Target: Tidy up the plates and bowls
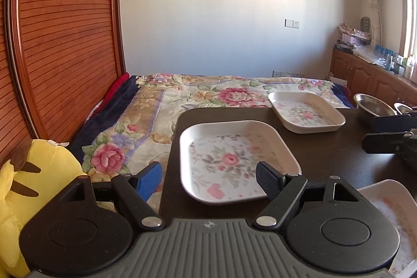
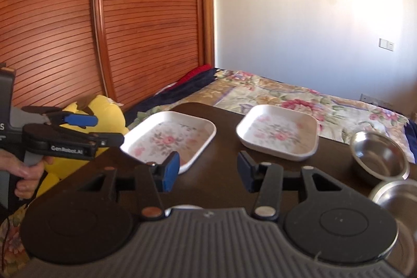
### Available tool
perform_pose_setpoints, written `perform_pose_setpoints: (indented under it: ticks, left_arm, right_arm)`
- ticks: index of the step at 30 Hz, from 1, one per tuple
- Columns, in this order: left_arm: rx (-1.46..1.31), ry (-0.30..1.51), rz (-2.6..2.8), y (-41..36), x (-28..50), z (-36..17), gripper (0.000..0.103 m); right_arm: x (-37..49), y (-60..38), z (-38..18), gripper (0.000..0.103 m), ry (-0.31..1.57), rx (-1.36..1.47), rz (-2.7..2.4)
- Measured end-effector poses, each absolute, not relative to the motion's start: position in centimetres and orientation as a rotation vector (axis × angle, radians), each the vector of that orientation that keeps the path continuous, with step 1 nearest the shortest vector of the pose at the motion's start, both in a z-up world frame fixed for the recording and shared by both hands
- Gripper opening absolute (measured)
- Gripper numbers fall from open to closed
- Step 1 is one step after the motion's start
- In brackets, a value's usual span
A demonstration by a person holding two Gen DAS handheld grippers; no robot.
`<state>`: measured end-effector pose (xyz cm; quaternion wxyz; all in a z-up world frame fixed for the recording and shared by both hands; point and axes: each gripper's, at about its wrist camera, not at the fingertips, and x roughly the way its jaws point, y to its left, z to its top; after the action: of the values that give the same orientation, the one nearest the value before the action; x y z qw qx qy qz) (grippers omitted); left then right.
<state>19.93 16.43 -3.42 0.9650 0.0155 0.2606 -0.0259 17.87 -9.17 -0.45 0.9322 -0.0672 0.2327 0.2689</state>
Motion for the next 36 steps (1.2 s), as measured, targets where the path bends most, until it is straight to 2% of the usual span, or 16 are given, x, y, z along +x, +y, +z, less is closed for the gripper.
perform_pose_setpoints:
  ticks: [17,29,32,34,36]
  left_arm:
    - [0.033,0.581,-0.052,18.3,24.3,-4.7,0.081]
    - [0.021,0.634,-0.063,18.7,27.3,-5.8,0.045]
    - [0.006,0.647,-0.067,19.0,27.6,-6.2,0.039]
    - [-0.003,0.654,-0.065,19.1,27.7,-6.4,0.03]
    - [-0.012,0.663,-0.067,19.3,27.8,-6.6,0.029]
  right_arm:
    - [23.8,-5.4,-1.7,0.05,0.615,-0.105,0.59]
    - [27.9,-3.1,-3.9,0.05,0.734,-0.103,0.575]
    - [28.7,-3.0,-4.5,0.044,0.775,-0.09,0.576]
    - [29.0,-2.8,-4.9,0.041,0.794,-0.09,0.578]
    - [29.1,-2.7,-5.1,0.036,0.803,-0.094,0.575]
